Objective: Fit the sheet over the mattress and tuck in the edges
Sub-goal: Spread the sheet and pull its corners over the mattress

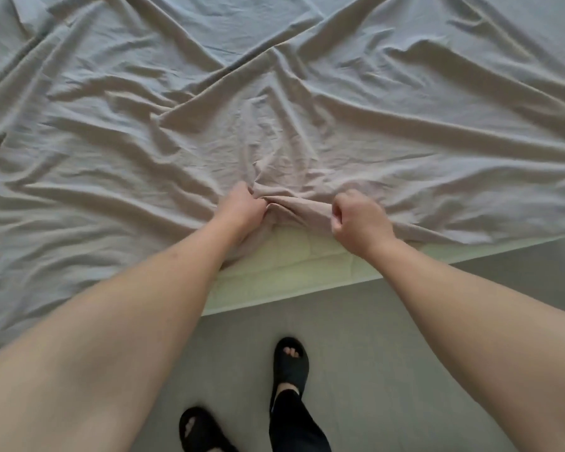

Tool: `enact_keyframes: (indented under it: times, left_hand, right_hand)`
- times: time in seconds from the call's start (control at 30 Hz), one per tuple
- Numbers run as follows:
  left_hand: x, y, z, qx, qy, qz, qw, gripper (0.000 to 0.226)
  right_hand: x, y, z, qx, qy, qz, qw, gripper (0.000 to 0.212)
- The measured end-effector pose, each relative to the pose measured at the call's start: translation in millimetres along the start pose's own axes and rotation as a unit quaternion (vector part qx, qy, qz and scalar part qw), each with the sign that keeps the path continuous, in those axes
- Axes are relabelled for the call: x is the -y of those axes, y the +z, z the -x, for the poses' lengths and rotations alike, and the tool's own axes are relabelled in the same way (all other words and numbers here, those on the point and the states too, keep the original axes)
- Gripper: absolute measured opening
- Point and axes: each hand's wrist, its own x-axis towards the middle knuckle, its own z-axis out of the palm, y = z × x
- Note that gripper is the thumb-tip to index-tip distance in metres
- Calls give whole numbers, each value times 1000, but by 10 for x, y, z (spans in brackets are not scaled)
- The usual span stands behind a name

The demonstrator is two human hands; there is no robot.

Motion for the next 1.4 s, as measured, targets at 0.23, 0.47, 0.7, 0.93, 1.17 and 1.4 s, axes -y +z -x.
enact_keyframes:
  times: [0.23, 0.47, 0.7, 0.93, 1.17, 1.4]
  left_hand:
    - [240, 81, 238, -38, 221, -164, 961, 29]
    - [464, 73, 170, 46, 100, -114, 987, 10]
    - [605, -229, 188, -78, 62, -142, 985, 10]
    - [705, 66, 344, 72, 125, -261, 954, 33]
    - [703, -145, 432, 216, 28, 43, 975, 14]
    - [722, -188, 597, 261, 26, -24, 965, 19]
  right_hand:
    - [194, 406, 89, 101, 21, 59, 993, 37]
    - [195, 305, -208, 40, 69, 22, 997, 18]
    - [365, 168, -258, -40, 37, 42, 998, 16]
    - [658, 489, -79, 133, -13, 13, 991, 50]
    - [681, 623, -28, 31, -97, 96, 990, 54]
    - [574, 602, 318, 45, -200, 91, 975, 9]
